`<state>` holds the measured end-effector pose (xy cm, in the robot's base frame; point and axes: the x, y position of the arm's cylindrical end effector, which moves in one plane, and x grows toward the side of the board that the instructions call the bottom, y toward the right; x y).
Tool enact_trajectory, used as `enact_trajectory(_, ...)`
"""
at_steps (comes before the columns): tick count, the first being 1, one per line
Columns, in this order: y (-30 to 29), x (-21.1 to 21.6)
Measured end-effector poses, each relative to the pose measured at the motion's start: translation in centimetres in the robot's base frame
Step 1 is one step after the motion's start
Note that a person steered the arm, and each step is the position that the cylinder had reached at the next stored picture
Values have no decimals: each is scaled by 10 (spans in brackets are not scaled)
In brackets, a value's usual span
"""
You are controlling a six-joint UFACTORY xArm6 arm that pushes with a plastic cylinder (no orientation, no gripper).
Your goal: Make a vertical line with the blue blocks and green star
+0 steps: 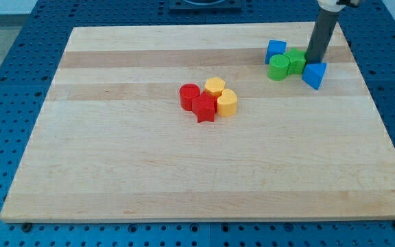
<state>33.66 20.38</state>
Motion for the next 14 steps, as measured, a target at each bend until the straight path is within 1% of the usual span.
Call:
enact_trajectory(2, -9, 26)
enact_trajectory(3, 0, 9)
enact_trajectory(4, 27, -25)
enact_trajectory(5, 16, -42)
enact_trajectory(6, -13, -57)
enact_trajectory(7, -34, -84)
enact_trajectory(8, -67, -91)
enact_trajectory(9, -99, -88)
enact_trajectory(10, -110, -77)
enact_trajectory(12, -88, -65)
enact_trajectory(14, -55, -65)
